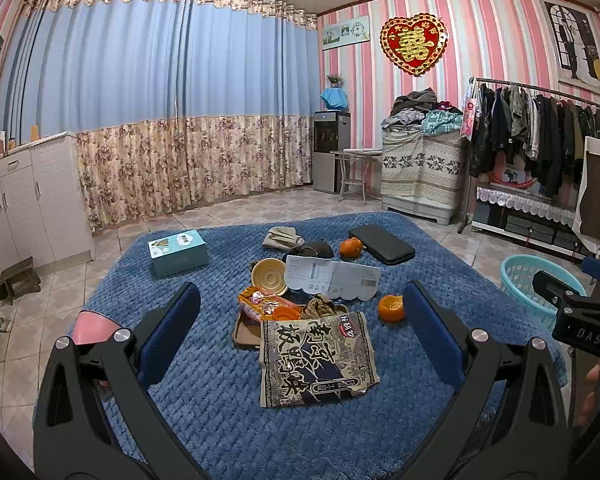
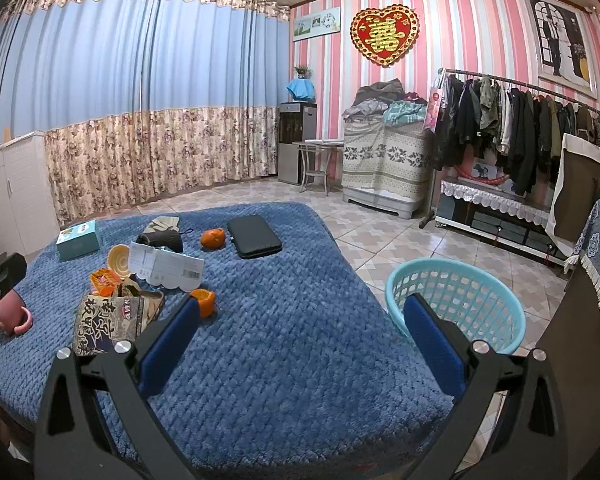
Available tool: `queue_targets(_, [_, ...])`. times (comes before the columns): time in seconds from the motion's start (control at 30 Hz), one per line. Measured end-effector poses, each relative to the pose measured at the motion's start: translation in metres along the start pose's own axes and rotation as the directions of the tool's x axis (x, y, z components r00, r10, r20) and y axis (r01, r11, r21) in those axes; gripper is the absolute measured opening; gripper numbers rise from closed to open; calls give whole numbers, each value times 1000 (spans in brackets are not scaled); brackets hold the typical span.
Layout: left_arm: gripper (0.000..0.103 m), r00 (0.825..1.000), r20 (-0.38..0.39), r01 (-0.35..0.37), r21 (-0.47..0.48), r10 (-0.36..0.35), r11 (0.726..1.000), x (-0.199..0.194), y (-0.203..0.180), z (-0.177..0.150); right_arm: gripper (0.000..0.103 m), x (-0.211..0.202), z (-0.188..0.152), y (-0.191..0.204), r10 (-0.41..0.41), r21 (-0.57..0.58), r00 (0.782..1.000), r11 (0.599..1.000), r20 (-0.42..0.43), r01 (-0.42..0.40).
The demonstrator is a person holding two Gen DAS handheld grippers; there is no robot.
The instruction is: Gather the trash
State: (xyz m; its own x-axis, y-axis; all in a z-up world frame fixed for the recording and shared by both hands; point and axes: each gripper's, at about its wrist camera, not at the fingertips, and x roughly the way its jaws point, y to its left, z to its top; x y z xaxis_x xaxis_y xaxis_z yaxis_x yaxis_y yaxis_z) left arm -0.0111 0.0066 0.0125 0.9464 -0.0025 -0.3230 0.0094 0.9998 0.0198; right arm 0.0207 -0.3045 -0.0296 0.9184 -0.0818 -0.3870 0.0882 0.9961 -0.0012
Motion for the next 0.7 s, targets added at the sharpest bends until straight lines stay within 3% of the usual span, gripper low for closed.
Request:
queue_targets(0.5, [98, 1000, -25, -14, 6, 14, 1000, 3, 10, -6, 99, 10, -1, -7, -38, -7, 999, 999, 1, 38])
queue_targets(0.7, [98, 998, -34, -44, 14, 45, 999, 17, 25, -15, 99, 27, -7, 3, 22, 13, 999, 1000, -25, -21])
